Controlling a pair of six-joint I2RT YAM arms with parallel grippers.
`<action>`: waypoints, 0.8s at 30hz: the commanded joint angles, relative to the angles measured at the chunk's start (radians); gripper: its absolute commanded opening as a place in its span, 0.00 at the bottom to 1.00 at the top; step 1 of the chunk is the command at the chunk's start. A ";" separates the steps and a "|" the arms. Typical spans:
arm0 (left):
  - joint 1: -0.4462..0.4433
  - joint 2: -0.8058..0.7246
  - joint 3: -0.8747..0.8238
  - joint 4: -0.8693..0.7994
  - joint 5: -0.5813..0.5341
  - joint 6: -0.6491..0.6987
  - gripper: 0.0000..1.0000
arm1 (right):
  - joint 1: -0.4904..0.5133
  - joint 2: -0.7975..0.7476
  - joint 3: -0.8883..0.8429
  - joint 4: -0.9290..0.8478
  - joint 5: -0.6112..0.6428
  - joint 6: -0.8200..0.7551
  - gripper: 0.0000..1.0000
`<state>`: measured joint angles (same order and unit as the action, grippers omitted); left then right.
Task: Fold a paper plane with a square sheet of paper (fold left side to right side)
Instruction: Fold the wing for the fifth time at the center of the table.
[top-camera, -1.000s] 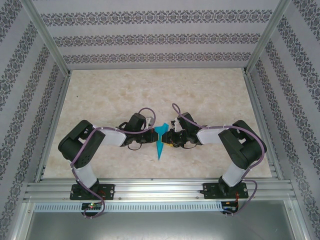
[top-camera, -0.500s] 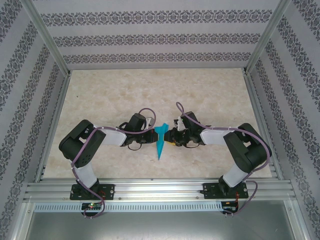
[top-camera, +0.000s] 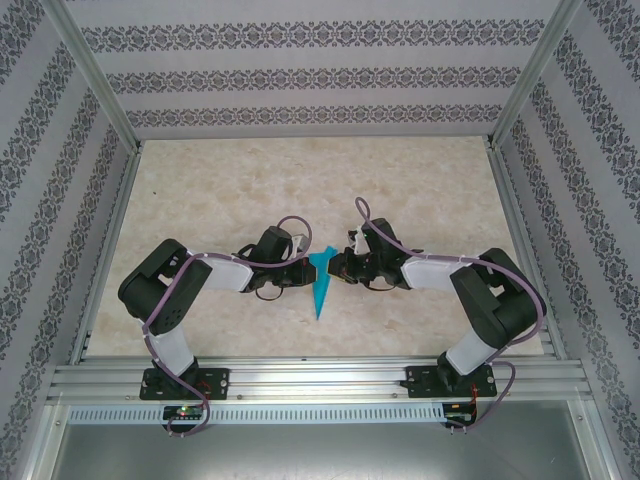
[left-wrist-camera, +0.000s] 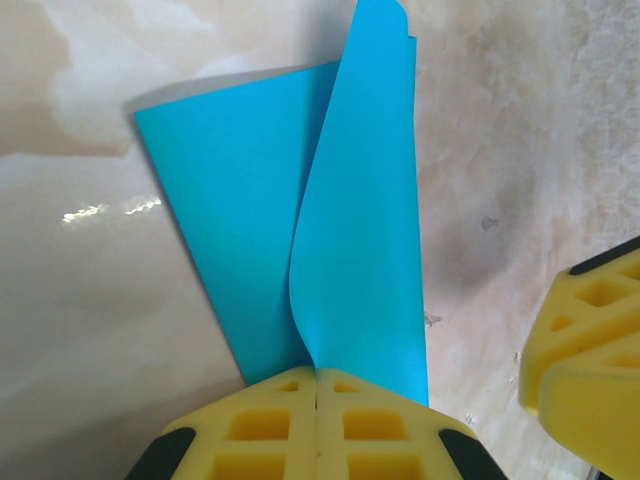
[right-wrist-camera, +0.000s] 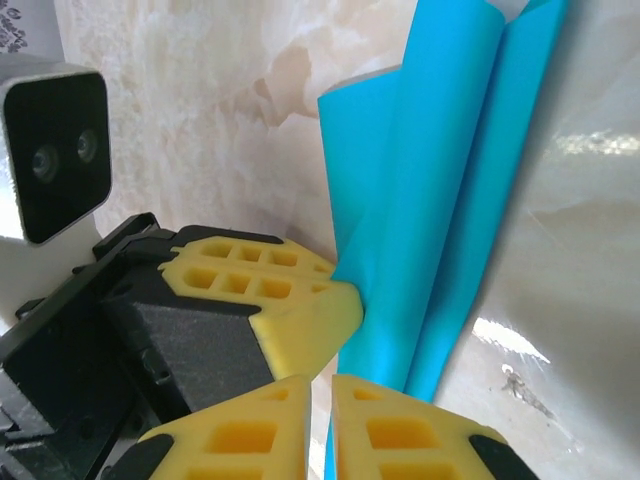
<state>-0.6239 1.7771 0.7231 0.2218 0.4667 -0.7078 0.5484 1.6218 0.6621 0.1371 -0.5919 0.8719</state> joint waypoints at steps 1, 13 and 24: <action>0.010 0.036 0.012 -0.005 -0.023 0.027 0.03 | 0.013 0.034 0.030 0.028 0.018 0.013 0.14; 0.010 0.039 0.017 -0.013 -0.024 0.034 0.02 | 0.035 0.103 0.060 0.048 0.014 0.018 0.14; 0.010 0.037 0.022 -0.037 -0.048 0.039 0.02 | 0.037 0.136 0.064 0.045 0.022 0.007 0.14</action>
<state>-0.6228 1.7790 0.7277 0.2146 0.4694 -0.7074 0.5743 1.7355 0.7048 0.1570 -0.5877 0.8783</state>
